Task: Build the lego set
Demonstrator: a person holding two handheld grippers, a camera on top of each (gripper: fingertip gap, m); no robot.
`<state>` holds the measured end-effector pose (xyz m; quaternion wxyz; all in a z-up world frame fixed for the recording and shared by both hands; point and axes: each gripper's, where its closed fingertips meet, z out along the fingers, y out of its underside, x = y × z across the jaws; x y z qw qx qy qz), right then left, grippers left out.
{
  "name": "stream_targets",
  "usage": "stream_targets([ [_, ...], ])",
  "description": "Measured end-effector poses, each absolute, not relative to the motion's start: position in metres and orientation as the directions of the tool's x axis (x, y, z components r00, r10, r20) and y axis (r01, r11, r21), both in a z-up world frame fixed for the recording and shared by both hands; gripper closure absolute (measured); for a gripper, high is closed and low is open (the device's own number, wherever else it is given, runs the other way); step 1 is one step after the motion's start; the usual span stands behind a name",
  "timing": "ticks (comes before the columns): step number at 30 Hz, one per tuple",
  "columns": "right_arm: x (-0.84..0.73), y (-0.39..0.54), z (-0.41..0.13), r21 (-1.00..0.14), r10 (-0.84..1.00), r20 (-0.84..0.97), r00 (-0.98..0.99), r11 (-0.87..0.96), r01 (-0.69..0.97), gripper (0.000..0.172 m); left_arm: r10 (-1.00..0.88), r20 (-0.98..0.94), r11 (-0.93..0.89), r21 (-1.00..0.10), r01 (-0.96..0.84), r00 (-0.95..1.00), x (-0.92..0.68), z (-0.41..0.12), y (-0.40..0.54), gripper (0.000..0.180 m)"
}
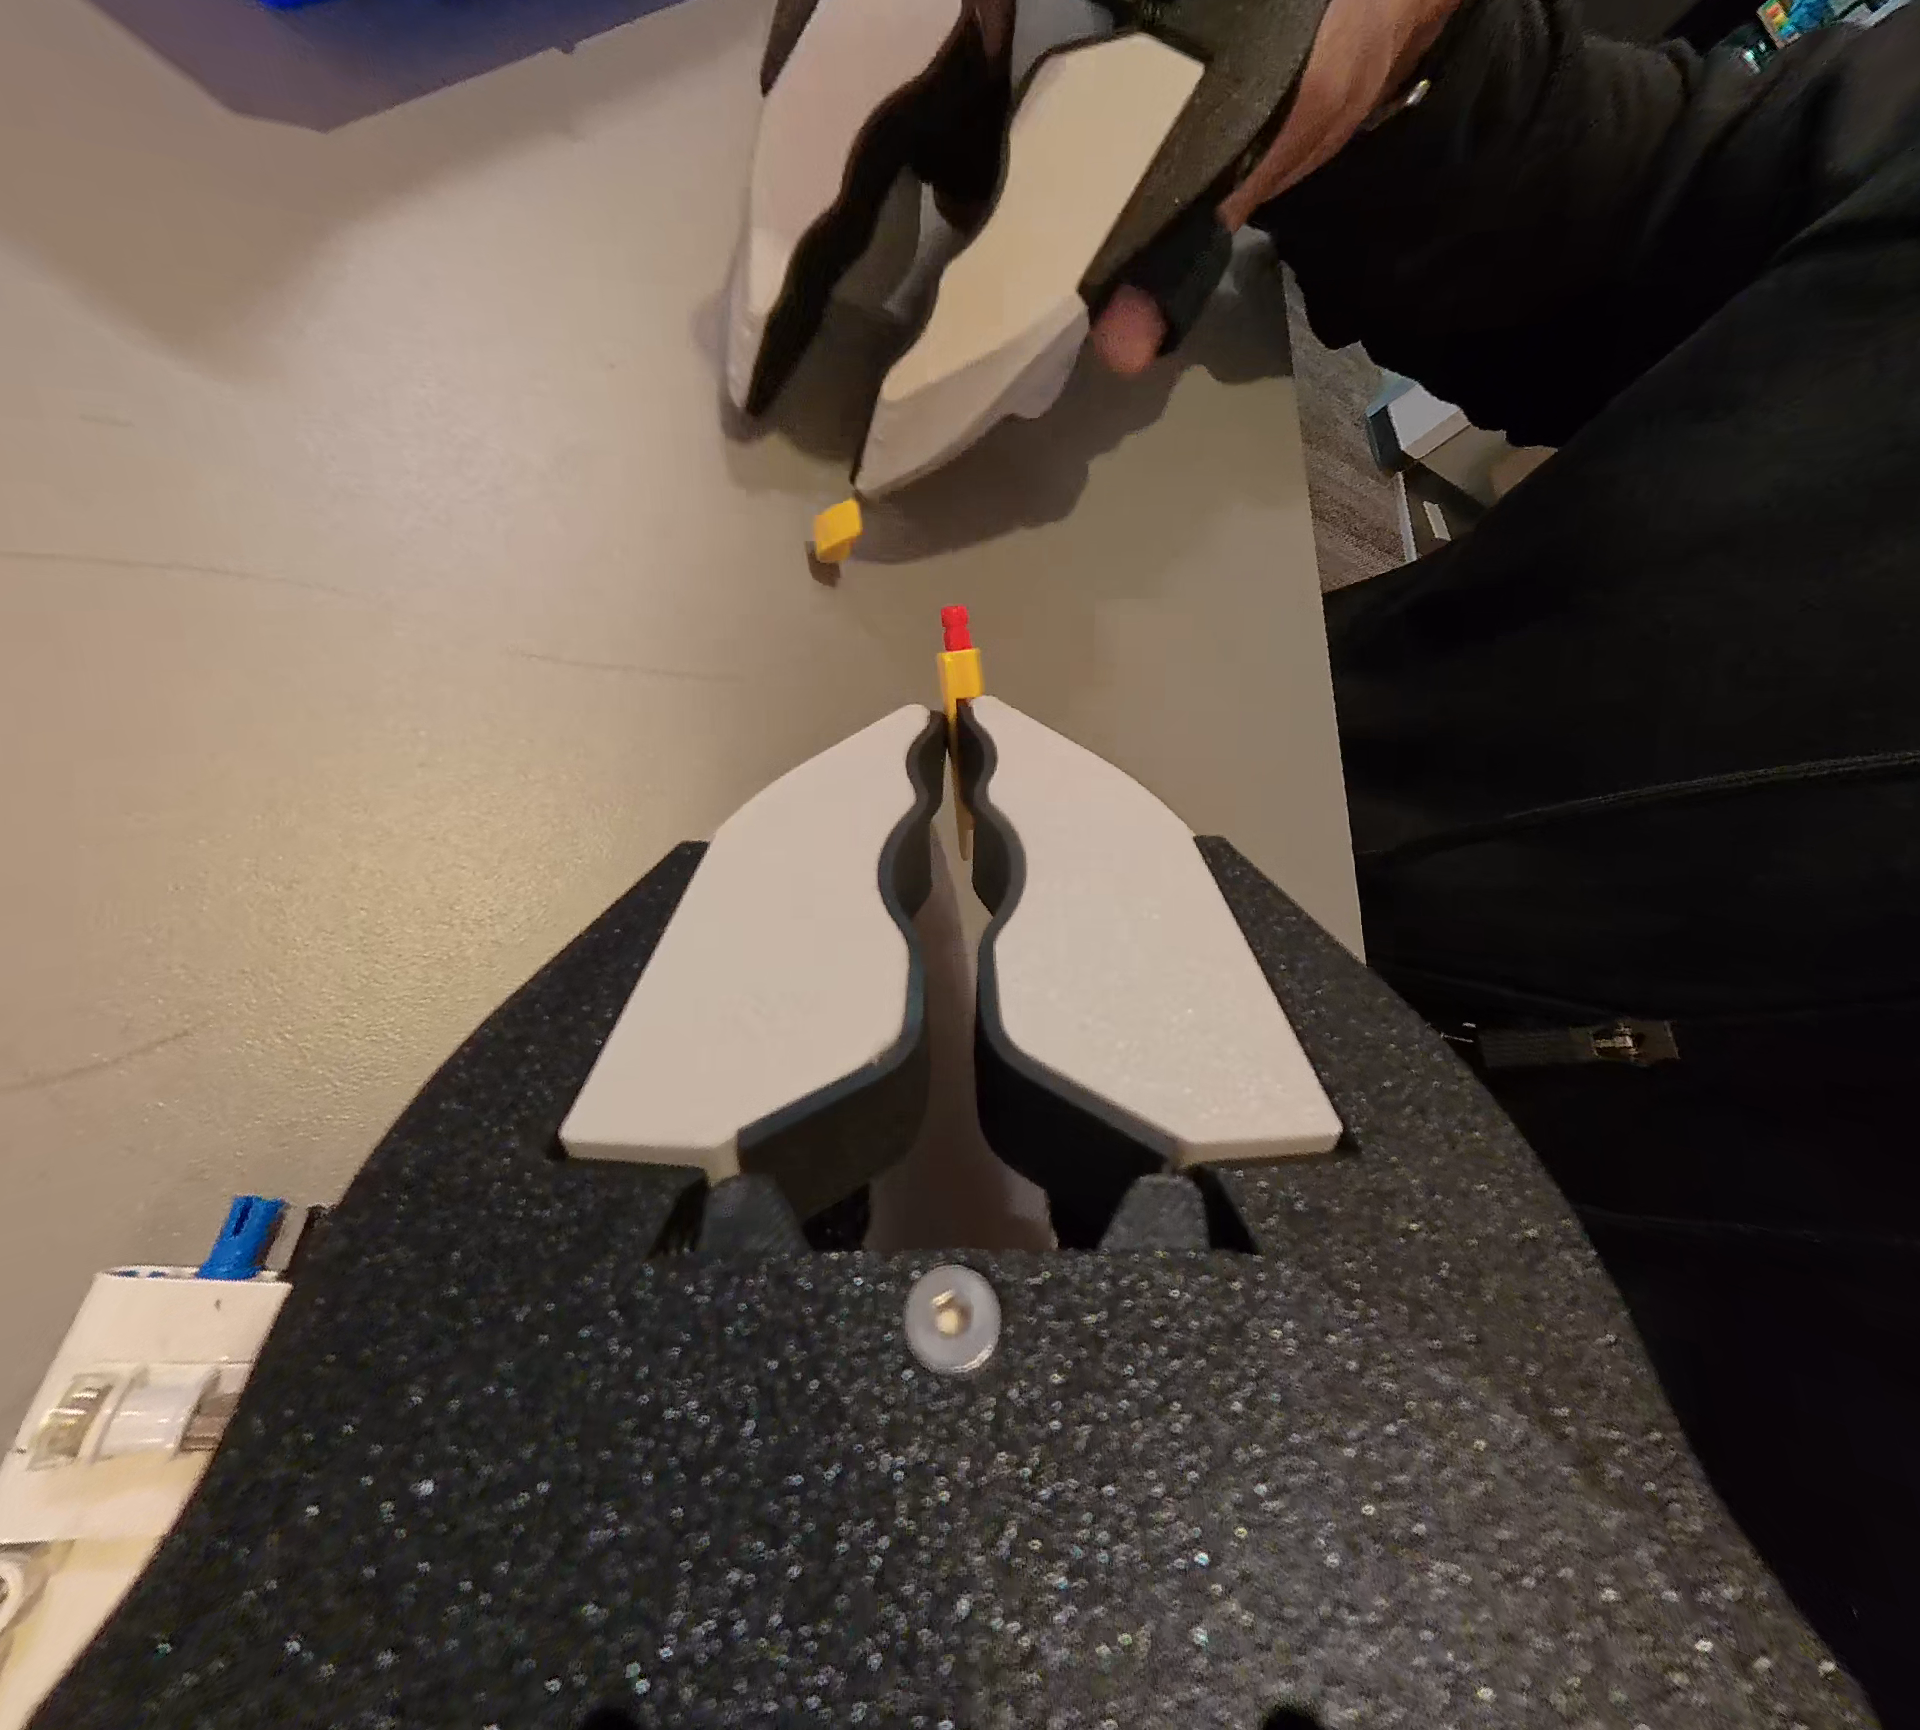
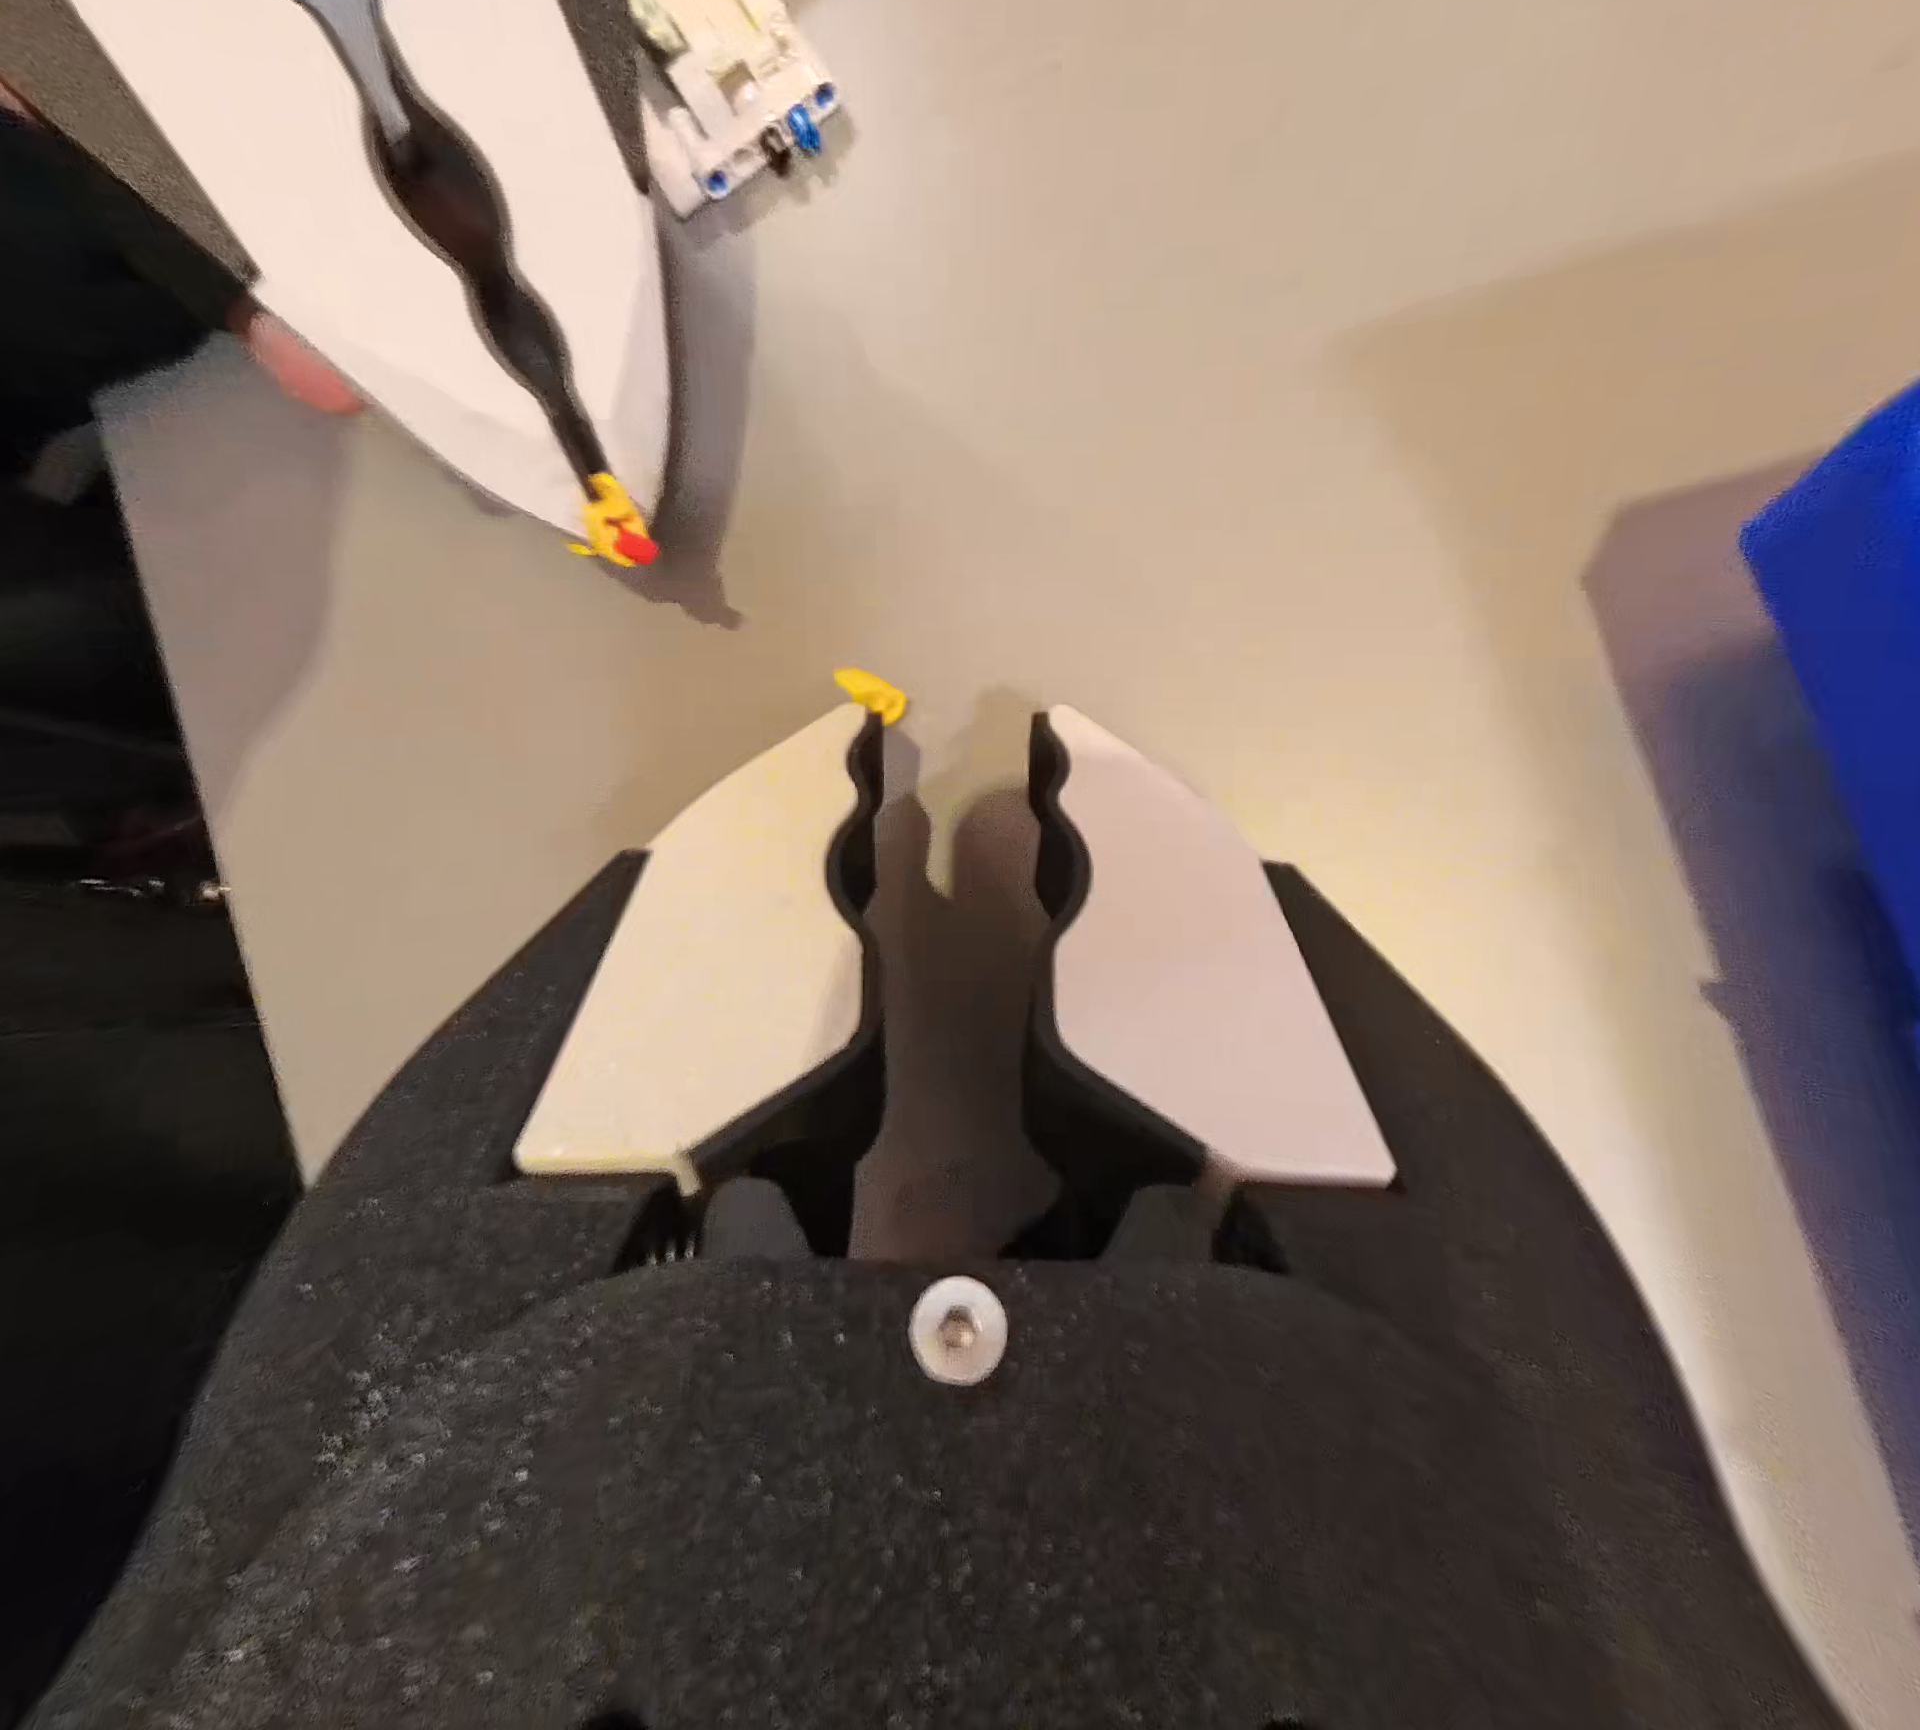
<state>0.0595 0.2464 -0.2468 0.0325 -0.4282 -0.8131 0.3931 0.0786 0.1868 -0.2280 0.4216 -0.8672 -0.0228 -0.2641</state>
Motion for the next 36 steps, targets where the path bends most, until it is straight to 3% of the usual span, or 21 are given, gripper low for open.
stream_targets([
  [1,0.059,0.25,-0.247,-0.673,0.726,-0.266,-0.635,0.332,0.661,0.145,-0.183,0.478,-0.643,-0.72,0.263,0.859,0.078,-0.228,0.187,0.179],
  [9,0.068,0.244,-0.252,-0.69,0.619,0.022,-0.785,0.578,0.436,0.151,-0.17,0.474,-0.644,-0.717,0.267,0.864,0.077,-0.229,0.188,0.179],
  [14,0.058,0.238,-0.255,-0.673,0.674,-0.048,-0.737,0.523,0.523,0.151,-0.152,0.468,-0.642,-0.716,0.273,0.871,0.074,-0.23,0.188,0.179],
  [24,0.052,0.224,-0.257,-0.672,0.613,-0.048,-0.789,0.565,0.479,0.156,-0.096,0.392,-0.686,-0.692,0.224,0.915,0.067,-0.241,0.19,0.179],
  [32,0.053,0.21,-0.238,-0.763,0.455,0.21,-0.865,0.63,0.146,0.157,-0.088,0.384,-0.722,-0.66,0.207,0.919,0.066,-0.249,0.193,0.179],
  [36,0.055,0.214,-0.233,-0.745,0.384,0.357,-0.851,0.667,-0.012,0.157,-0.122,0.425,-0.726,-0.654,0.212,0.897,0.07,-0.247,0.194,0.179],
])
